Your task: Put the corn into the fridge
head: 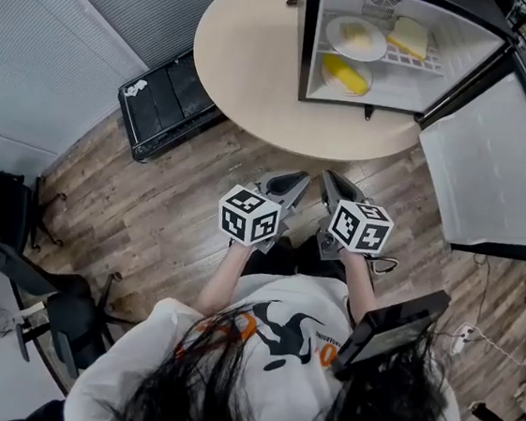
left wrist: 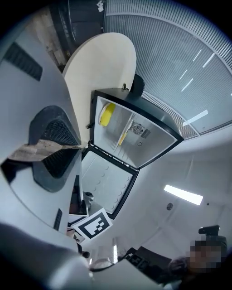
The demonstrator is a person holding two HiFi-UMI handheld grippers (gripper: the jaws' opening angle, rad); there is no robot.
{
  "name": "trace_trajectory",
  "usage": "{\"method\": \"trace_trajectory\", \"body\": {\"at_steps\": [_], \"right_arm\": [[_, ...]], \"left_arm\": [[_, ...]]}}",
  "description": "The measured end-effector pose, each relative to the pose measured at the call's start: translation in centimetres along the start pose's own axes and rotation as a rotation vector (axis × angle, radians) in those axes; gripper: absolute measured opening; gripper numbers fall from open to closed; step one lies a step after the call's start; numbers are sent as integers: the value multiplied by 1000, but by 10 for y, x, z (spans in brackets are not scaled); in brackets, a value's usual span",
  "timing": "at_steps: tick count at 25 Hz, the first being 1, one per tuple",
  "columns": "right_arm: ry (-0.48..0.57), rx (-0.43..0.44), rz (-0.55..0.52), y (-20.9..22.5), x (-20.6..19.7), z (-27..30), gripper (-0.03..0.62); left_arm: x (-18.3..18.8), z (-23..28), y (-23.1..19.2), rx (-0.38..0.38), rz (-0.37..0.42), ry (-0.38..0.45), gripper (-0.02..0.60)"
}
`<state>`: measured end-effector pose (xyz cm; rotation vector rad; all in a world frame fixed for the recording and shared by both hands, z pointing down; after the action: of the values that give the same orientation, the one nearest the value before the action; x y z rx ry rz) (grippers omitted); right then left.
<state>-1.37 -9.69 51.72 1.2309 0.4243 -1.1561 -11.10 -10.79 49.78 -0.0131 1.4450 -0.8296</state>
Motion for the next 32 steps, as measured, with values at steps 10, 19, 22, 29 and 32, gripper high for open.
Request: {"method": "trace_trajectory", "body": {"at_steps": [10,19,22,29,32], "right_arm": [[-37,-5,4,3,-16,-26,40],[-38,55,-33,15,-12,-64,32],[-39,78,-36,21,-13,-83,31],[-44,140,-53,30,-23,-137,31],[-55,150,-71,38,-26,-158,31]], "left_arm": [[-18,-2,19,2,-9,-13,31],[-19,-9,55,99,0,86,31],[-27,-13,75,131,-3,112,31],[-54,-21,132,168,-6,136,31],[-65,-20,154,169,-18,143,31]]}}
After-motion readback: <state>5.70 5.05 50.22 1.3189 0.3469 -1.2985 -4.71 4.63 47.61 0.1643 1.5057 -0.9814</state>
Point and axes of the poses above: the fingertips, and each gripper's own axes: z forward along the fingers, y to its right, x out of its top, the point moved 4 cm from there along -z, backward along the fingers, and after that the axes turned 9 degrees about y, right-handed, at the moved point
